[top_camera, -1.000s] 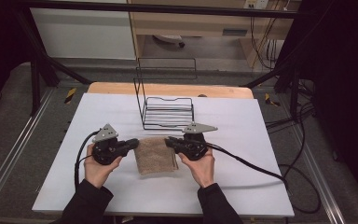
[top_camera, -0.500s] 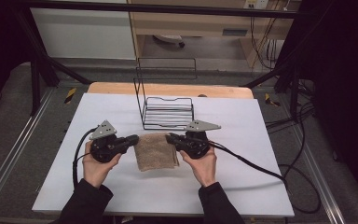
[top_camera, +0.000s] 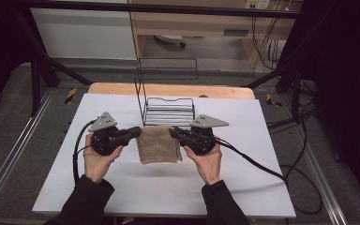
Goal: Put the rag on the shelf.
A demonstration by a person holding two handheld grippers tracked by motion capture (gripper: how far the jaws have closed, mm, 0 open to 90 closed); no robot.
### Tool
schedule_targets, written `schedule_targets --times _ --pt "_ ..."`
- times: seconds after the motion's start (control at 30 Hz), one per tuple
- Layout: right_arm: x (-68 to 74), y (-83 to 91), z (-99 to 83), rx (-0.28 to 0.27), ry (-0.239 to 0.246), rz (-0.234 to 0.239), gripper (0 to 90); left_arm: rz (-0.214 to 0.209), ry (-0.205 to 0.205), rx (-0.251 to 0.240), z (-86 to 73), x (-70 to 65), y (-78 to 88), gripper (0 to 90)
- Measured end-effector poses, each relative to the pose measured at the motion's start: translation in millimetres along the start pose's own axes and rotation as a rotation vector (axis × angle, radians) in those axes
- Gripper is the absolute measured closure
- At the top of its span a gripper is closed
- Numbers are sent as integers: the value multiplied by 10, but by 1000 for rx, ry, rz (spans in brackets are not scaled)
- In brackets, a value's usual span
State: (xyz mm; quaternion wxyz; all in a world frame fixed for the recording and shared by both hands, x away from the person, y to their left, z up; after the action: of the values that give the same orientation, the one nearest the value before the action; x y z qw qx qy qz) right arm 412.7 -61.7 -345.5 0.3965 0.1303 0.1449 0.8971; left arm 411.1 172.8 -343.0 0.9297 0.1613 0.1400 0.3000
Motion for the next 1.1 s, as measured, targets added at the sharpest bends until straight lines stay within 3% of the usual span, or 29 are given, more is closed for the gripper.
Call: schedule_targets --times 1.1 --pt "-98 188 562 -105 36 -56 834 22 -63 -72 653 -11 20 860"
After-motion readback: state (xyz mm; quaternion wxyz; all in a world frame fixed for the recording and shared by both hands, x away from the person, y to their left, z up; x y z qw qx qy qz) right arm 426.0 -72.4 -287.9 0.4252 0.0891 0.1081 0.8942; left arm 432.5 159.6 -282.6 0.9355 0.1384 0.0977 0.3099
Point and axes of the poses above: each handheld gripper's, and its own axes: y roughly backward along the jaws, z roughly out of its top, x roughly to its left, the point moved 4 cm from there along -y, roughly forward along the jaws, and after that the axes turned 7 degrees about -z, right-handed, at the moved point
